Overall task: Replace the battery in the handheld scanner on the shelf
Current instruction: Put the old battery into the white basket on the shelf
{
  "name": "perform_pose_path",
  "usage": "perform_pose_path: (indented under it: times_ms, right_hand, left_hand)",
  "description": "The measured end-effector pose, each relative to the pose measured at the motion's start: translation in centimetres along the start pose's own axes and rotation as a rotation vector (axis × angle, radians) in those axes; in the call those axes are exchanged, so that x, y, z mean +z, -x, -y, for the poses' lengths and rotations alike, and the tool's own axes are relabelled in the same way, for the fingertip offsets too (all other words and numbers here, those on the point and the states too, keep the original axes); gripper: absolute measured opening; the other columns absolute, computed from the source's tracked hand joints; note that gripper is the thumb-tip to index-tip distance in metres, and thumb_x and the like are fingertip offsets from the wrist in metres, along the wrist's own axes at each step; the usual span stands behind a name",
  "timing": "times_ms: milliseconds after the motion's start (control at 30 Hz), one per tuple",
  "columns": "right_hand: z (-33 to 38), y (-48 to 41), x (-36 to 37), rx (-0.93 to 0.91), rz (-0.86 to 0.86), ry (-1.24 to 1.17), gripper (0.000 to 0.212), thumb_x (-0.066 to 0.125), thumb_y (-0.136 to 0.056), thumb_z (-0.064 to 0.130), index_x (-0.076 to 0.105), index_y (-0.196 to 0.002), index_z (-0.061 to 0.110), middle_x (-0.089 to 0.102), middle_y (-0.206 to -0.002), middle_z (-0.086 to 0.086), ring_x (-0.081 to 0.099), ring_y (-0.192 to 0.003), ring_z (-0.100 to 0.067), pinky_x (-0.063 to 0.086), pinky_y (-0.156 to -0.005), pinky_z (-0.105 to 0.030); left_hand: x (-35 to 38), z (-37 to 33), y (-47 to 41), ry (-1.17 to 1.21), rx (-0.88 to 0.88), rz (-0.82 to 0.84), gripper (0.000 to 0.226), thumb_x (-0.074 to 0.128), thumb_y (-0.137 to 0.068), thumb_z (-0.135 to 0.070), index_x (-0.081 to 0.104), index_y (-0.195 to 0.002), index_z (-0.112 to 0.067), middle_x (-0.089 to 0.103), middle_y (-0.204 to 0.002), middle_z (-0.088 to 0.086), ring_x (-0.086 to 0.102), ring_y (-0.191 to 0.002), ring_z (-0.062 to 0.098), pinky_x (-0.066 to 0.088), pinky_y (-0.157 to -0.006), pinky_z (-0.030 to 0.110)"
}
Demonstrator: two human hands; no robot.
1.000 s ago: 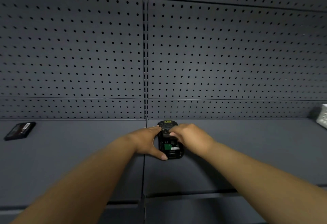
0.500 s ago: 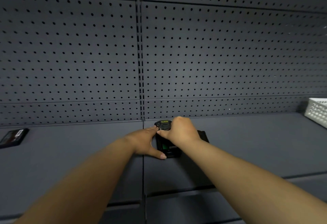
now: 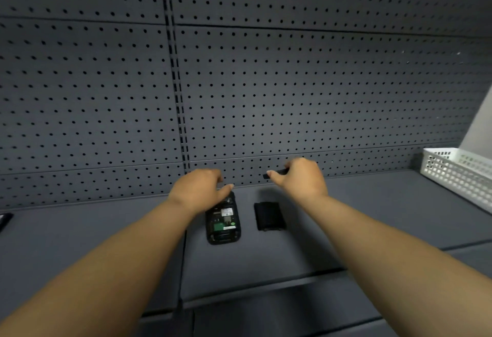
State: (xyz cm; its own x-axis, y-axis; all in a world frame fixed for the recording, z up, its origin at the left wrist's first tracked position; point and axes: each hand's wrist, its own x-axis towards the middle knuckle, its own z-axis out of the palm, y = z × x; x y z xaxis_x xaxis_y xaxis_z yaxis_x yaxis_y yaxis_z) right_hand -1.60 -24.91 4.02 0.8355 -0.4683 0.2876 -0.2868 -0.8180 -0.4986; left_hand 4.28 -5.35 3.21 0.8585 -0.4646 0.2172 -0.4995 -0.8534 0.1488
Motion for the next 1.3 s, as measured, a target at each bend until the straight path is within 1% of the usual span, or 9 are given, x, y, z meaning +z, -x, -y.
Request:
perform_pose_path:
  times_ms: [167, 267, 500, 633, 767, 867, 1000, 1133, 1300]
  right_hand:
    - [-5.5, -0.8, -3.4, -0.084, -0.018, -0.02, 0.046, 0.062, -0.081, 0.048, 0.069, -0.086, 0.003, 0.07, -0.076, -0.013, 0.066, -0.074, -0.027, 0.043, -0.054, -0.026]
    - [-9.1, -1.1, -6.0, -0.144, -0.016, -0.01, 0.042, 0.061, -0.082, 0.047, 0.07, -0.09, 0.006, 0.068, -0.075, -0.01, 0.064, -0.076, -0.024, 0.043, -0.058, -0.026]
    - [-16.6, -2.3, -11.0, -0.206, -0.013, -0.007, 0.042, 0.062, -0.082, 0.046, 0.07, -0.092, 0.007, 0.059, -0.068, -0.004, 0.056, -0.065, -0.019, 0.039, -0.049, -0.024]
    - [-19.2, -2.7, -12.5, -0.211, -0.038, -0.023, 0.042, 0.063, -0.081, 0.047, 0.071, -0.09, 0.007, 0.068, -0.074, -0.008, 0.055, -0.066, -0.018, 0.042, -0.056, -0.024]
    - [-21.0, -2.7, -14.0, -0.215, -0.054, -0.021, 0.039, 0.063, -0.081, 0.045, 0.071, -0.09, 0.007, 0.06, -0.068, -0.004, 0.052, -0.066, -0.017, 0.033, -0.043, -0.02]
    - [-22.2, -2.9, -15.5, -0.189, -0.058, -0.005, 0.039, 0.063, -0.082, 0.045, 0.071, -0.091, 0.007, 0.059, -0.068, -0.003, 0.052, -0.066, -0.017, 0.031, -0.043, -0.017]
    - [-24.5, -4.0, -17.9, -0.163, -0.103, 0.011, 0.042, 0.063, -0.081, 0.047, 0.073, -0.094, 0.008, 0.074, -0.087, -0.009, 0.066, -0.083, -0.023, 0.04, -0.058, -0.023]
    - [-27.9, -5.5, -20.7, -0.108, -0.159, 0.016, 0.045, 0.063, -0.08, 0.048, 0.073, -0.092, 0.006, 0.075, -0.089, -0.011, 0.067, -0.088, -0.026, 0.051, -0.069, -0.028]
    - [-34.3, -7.5, -23.9, -0.061, -0.229, 0.038, 0.048, 0.062, -0.08, 0.049, 0.072, -0.084, 0.003, 0.074, -0.082, -0.014, 0.066, -0.083, -0.028, 0.043, -0.063, -0.027]
  left_hand:
    - [0.8, -7.3, -1.0, -0.023, -0.013, -0.117, 0.045, 0.04, -0.092, -0.05, 0.063, -0.107, -0.014, 0.065, -0.112, 0.009, 0.061, -0.101, 0.027, 0.053, -0.081, 0.038]
    - [1.5, -12.3, -1.4, -0.031, -0.046, -0.15, 0.045, 0.04, -0.092, -0.049, 0.064, -0.102, -0.012, 0.065, -0.107, 0.01, 0.061, -0.097, 0.027, 0.053, -0.078, 0.037]
    - [3.2, -21.7, -1.3, -0.008, -0.104, -0.17, 0.045, 0.041, -0.092, -0.049, 0.065, -0.105, -0.013, 0.063, -0.112, 0.01, 0.06, -0.102, 0.028, 0.049, -0.082, 0.036]
    - [3.9, -24.9, -1.8, -0.029, -0.097, -0.148, 0.045, 0.042, -0.092, -0.047, 0.065, -0.102, -0.01, 0.066, -0.109, 0.012, 0.061, -0.099, 0.029, 0.049, -0.078, 0.035]
    - [4.1, -27.1, -2.7, -0.039, -0.057, -0.158, 0.045, 0.041, -0.092, -0.047, 0.065, -0.103, -0.01, 0.065, -0.107, 0.011, 0.061, -0.097, 0.028, 0.05, -0.077, 0.035]
    - [4.2, -28.4, -3.6, -0.046, -0.02, -0.148, 0.045, 0.041, -0.092, -0.047, 0.065, -0.102, -0.01, 0.065, -0.107, 0.01, 0.062, -0.095, 0.028, 0.049, -0.076, 0.035]
    - [4.1, -30.3, -4.9, -0.068, 0.021, -0.129, 0.046, 0.04, -0.092, -0.049, 0.064, -0.102, -0.01, 0.066, -0.106, 0.009, 0.063, -0.094, 0.028, 0.05, -0.075, 0.036]
    - [4.4, -32.5, -5.8, -0.048, 0.047, -0.123, 0.045, 0.04, -0.092, -0.048, 0.064, -0.101, -0.011, 0.068, -0.103, 0.009, 0.064, -0.092, 0.028, 0.053, -0.074, 0.036]
    - [5.9, -36.6, -7.1, -0.044, 0.04, -0.109, 0.046, 0.04, -0.092, -0.049, 0.063, -0.106, -0.012, 0.067, -0.109, 0.009, 0.063, -0.098, 0.028, 0.054, -0.08, 0.039]
